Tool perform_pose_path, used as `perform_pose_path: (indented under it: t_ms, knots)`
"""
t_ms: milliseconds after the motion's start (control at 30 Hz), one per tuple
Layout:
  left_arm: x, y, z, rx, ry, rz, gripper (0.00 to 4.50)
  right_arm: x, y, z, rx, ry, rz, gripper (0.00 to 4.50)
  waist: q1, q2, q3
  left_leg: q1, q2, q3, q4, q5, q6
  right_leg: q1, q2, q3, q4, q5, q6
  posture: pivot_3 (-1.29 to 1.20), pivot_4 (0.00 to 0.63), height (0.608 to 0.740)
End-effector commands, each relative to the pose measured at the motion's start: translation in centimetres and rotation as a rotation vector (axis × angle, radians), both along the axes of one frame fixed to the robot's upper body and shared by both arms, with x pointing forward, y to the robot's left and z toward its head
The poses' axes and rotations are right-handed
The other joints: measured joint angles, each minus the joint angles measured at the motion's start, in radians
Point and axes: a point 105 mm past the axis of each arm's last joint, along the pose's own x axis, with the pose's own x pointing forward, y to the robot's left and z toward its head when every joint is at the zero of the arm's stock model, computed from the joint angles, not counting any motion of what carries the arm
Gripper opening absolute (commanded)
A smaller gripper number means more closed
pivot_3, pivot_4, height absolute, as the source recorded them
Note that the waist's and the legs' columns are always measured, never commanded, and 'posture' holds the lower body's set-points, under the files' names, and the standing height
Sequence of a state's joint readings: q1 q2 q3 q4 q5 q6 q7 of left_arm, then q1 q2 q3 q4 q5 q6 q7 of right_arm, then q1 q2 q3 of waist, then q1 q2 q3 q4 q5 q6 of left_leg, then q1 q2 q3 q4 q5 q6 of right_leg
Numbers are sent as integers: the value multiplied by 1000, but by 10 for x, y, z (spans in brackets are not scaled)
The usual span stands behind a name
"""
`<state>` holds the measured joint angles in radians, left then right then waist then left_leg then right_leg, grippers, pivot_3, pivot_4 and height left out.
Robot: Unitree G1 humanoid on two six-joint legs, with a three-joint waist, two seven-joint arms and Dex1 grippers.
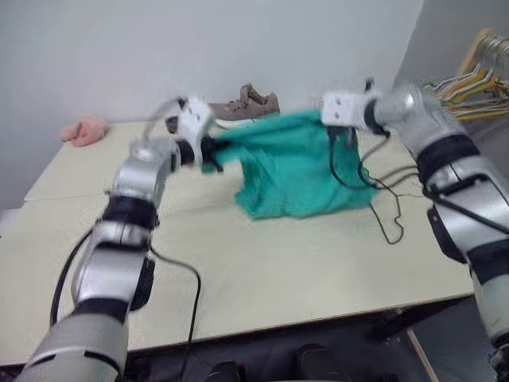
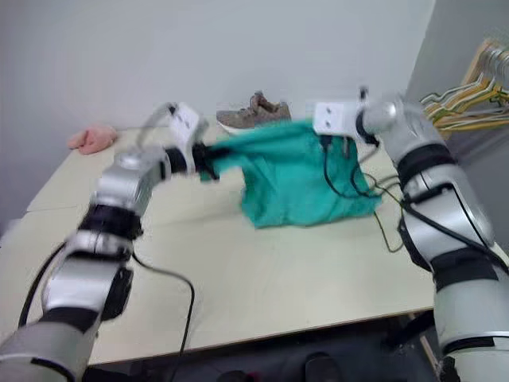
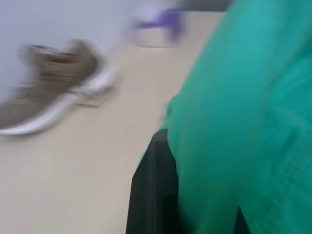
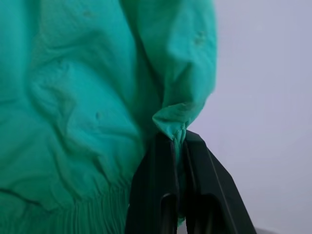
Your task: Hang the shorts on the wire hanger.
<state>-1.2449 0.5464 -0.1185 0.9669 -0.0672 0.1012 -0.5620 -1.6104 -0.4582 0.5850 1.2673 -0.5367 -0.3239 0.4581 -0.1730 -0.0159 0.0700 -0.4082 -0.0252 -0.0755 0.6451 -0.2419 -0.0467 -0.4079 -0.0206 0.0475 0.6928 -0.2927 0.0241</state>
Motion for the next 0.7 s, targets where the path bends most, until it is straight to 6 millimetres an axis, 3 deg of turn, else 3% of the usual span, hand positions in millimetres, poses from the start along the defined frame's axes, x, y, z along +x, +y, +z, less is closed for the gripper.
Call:
perform_pose_path:
  t_ms: [33, 100, 133, 167, 233, 333, 400, 433, 500, 600, 633, 700]
  knots:
    - [-19, 42, 122, 88, -458, 220, 12, -28, 33, 101, 34, -494, 128, 0, -11, 0, 0, -12, 0, 2, 1, 1, -1, -14, -1, 1, 6, 0, 0, -83, 0, 740]
    - [-50, 45, 180, 339, -741, 276, 12, -50, 42, 136, 106, -657, 212, 0, -19, 0, 0, -23, 0, 3, 0, 3, -5, -28, -2, 5, 7, 0, 0, -75, 0, 740]
    - [-67, 40, 200, 493, -868, 282, 12, -57, 43, 143, 126, -697, 253, 0, -20, 0, 0, -27, 0, 3, -3, 3, -5, -34, -2, 6, 7, 0, 0, -67, 0, 740]
    - [-80, 35, 211, 625, -956, 274, 12, -62, 42, 144, 139, -717, 287, 0, -20, 0, 0, -27, 0, 3, -5, 3, -5, -35, -1, 7, 6, 0, 0, -67, 0, 740]
    - [-93, 31, 208, 815, -1009, 224, 12, -59, 40, 123, 141, -675, 348, 0, -13, 0, -3, -26, 0, 3, -7, 3, -5, -34, -1, 8, 5, 0, 0, -61, 0, 740]
    - [-82, 40, 153, 946, -814, 100, 12, -44, 34, 58, 127, -489, 401, 0, 9, 0, -11, -21, -2, 5, -15, 2, -5, -28, -2, 12, 2, -1, 2, -35, 0, 740]
    - [-74, 51, 93, 897, -574, 3, 12, -37, 31, 5, 130, -324, 424, 0, 21, 0, -8, -1, -5, 7, -15, 1, 3, -7, -1, 14, 0, -2, 3, -32, 0, 740]
    - [-75, 59, 43, 824, -368, -66, 12, -37, 31, -31, 136, -220, 451, 0, 23, 2, -9, 10, -6, 9, -16, 2, 8, 3, 1, 15, 0, -2, 3, -32, 0, 740]
    - [-93, 68, -25, 688, -71, -155, 12, -44, 32, -75, 126, -99, 497, 0, 21, 2, -6, 29, -8, 9, -15, 5, 13, 21, 1, 17, 5, -3, 4, -29, 0, 740]
    - [-140, 77, -109, 506, 322, -247, 12, -66, 35, -131, 102, 81, 599, 0, 7, -1, -5, 32, -4, 8, -12, 7, 15, 23, 2, 17, 6, 2, 2, -29, 0, 740]
    - [-156, 77, -127, 471, 412, -271, 12, -75, 36, -145, 102, 140, 631, 0, 3, -3, -6, 29, -1, 5, -10, 7, 15, 21, 3, 15, 6, 4, 0, -29, 0, 740]
    - [-179, 74, -144, 416, 535, -314, 12, -89, 34, -162, 88, 230, 673, 0, 7, -4, -6, 28, 1, 2, -8, 7, 15, 22, 4, 12, 8, 5, -1, -33, 0, 740]
